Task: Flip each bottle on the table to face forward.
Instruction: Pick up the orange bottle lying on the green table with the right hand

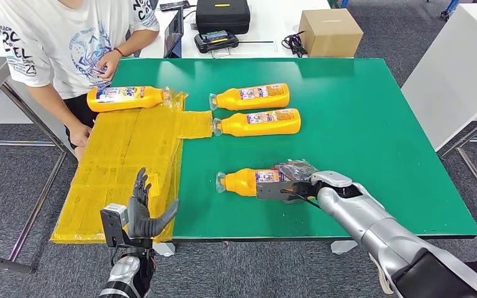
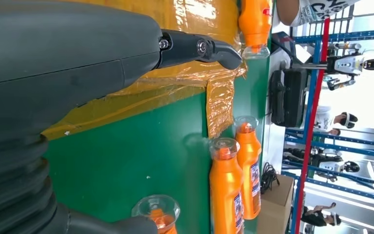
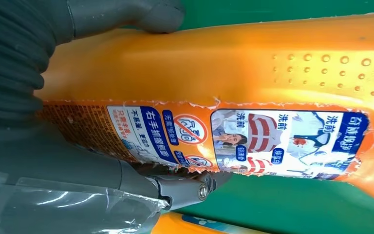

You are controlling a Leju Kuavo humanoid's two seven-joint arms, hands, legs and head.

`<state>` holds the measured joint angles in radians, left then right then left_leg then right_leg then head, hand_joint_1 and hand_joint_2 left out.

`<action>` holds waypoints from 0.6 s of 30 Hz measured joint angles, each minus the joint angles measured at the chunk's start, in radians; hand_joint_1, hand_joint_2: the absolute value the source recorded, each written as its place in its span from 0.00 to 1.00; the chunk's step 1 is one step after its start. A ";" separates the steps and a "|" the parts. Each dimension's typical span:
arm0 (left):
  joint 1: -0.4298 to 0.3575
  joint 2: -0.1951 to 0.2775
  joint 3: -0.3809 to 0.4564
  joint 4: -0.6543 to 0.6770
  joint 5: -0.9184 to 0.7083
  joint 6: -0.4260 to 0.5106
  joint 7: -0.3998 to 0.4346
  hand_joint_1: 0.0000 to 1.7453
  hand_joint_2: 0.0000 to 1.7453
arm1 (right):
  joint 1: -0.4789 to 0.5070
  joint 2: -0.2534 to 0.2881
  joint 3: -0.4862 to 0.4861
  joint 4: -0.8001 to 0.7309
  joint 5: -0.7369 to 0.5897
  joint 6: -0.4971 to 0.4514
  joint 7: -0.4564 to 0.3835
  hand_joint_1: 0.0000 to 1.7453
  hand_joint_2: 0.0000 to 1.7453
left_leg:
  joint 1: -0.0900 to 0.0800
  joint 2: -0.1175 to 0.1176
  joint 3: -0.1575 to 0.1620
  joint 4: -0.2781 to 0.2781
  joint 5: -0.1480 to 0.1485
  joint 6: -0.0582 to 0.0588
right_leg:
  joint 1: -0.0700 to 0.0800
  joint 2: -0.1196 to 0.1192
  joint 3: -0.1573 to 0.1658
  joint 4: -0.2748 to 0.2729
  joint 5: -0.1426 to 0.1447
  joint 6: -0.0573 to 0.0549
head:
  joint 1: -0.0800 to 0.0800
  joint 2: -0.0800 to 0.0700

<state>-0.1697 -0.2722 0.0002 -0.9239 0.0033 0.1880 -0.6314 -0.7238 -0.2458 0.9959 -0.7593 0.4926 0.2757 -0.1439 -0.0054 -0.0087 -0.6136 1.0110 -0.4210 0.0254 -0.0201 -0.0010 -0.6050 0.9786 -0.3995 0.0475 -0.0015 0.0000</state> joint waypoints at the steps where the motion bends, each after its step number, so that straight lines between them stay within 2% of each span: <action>1: 0.000 0.000 0.000 0.000 0.001 0.000 0.000 0.00 1.00 | -0.001 0.000 0.005 0.001 0.002 -0.003 0.001 1.00 1.00 | 0.000 0.000 0.000 0.000 0.000 0.000 | 0.000 0.000 0.000 0.000 0.000 0.000 | 0.000 0.000; 5: 0.002 -0.003 0.000 0.000 0.002 -0.001 0.001 0.00 1.00 | 0.007 0.000 0.011 0.001 -0.008 -0.061 0.003 1.00 1.00 | 0.000 0.000 0.000 0.000 0.000 0.000 | 0.000 0.000 0.000 0.000 0.000 0.000 | 0.000 0.000; 9: 0.016 -0.006 0.001 -0.011 0.001 -0.001 0.009 0.00 1.00 | 0.100 0.011 -0.042 -0.054 -0.020 -0.268 -0.017 1.00 1.00 | 0.001 0.000 0.000 0.000 0.000 0.000 | 0.001 0.000 0.000 0.000 0.000 0.000 | 0.000 0.000; 12: 0.043 -0.008 0.001 -0.046 0.000 -0.003 0.025 0.00 1.00 | 0.257 0.058 -0.175 -0.196 0.020 -0.450 -0.075 1.00 1.00 | 0.001 -0.001 -0.002 0.000 -0.001 -0.001 | 0.002 0.000 -0.002 0.000 -0.001 0.000 | 0.000 0.000; 15: 0.068 -0.010 0.001 -0.090 0.006 -0.007 0.040 0.00 1.00 | 0.405 0.131 -0.325 -0.368 0.060 -0.571 -0.134 1.00 1.00 | 0.002 -0.002 -0.005 0.000 -0.001 -0.001 | 0.003 -0.001 -0.005 0.000 -0.001 -0.001 | -0.001 0.000; 18: 0.089 -0.014 0.000 -0.128 0.015 -0.011 0.052 0.00 1.00 | 0.497 0.192 -0.447 -0.504 0.121 -0.685 -0.174 1.00 1.00 | 0.004 -0.003 -0.006 0.000 -0.001 -0.001 | 0.003 -0.002 -0.005 0.000 -0.002 -0.001 | 0.000 0.000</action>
<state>-0.0808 -0.2861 -0.0001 -1.0519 0.0180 0.1774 -0.5793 -0.2272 -0.0539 0.5489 -1.2635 0.6137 -0.4096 -0.3184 -0.0016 -0.0113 -0.6199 1.0106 -0.4219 0.0240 -0.0167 -0.0032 -0.6105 0.9790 -0.4012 0.0461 -0.0018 0.0000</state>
